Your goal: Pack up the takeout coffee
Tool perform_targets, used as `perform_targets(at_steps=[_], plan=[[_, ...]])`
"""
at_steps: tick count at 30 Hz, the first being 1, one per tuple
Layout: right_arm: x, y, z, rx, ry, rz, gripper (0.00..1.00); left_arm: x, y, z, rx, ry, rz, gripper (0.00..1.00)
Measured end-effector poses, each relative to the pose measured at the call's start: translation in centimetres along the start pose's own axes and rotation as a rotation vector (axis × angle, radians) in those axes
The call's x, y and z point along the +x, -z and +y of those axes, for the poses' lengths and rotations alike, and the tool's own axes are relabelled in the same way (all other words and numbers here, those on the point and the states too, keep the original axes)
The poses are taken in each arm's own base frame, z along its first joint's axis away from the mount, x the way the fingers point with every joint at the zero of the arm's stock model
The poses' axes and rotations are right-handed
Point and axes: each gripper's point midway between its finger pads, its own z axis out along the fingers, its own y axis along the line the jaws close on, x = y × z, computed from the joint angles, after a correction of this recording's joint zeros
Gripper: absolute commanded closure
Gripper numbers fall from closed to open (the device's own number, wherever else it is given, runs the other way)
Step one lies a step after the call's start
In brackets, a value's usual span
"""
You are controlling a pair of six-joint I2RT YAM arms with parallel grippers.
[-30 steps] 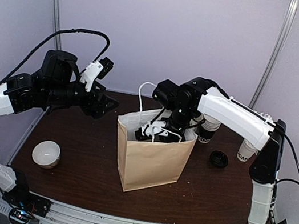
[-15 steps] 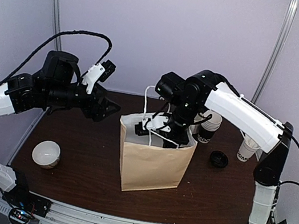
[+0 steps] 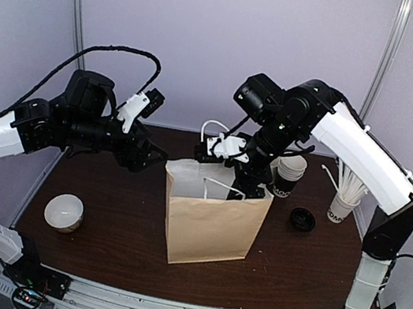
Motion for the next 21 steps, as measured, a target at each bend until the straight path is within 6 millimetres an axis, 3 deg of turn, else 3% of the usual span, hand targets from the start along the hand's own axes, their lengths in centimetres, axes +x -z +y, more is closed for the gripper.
perform_targets(at_steps=[4,15,18,21], plan=[[-0.4,1.5,0.2,0.015,0.008,-0.036,0.09,-1.0,0.6,0.4,-0.027,-0.015,-0.013,0.18],[-0.9,8.8,0.5,0.149,0.031,-0.169,0.14,-2.7,2.0,2.4,-0.15,-0.075,-0.035,0.18],[-0.1,11.2,-0.2,0.21,0.003,-0.208,0.17,-2.9,2.3,3.0,-0.183,-0.091,-0.032,0.17],[2.0,13.9,-1.9,0.287,-0.075,-0.249,0.21,-3.5,3.1,4.1,-0.252,-0.12,-0.031,0.16]])
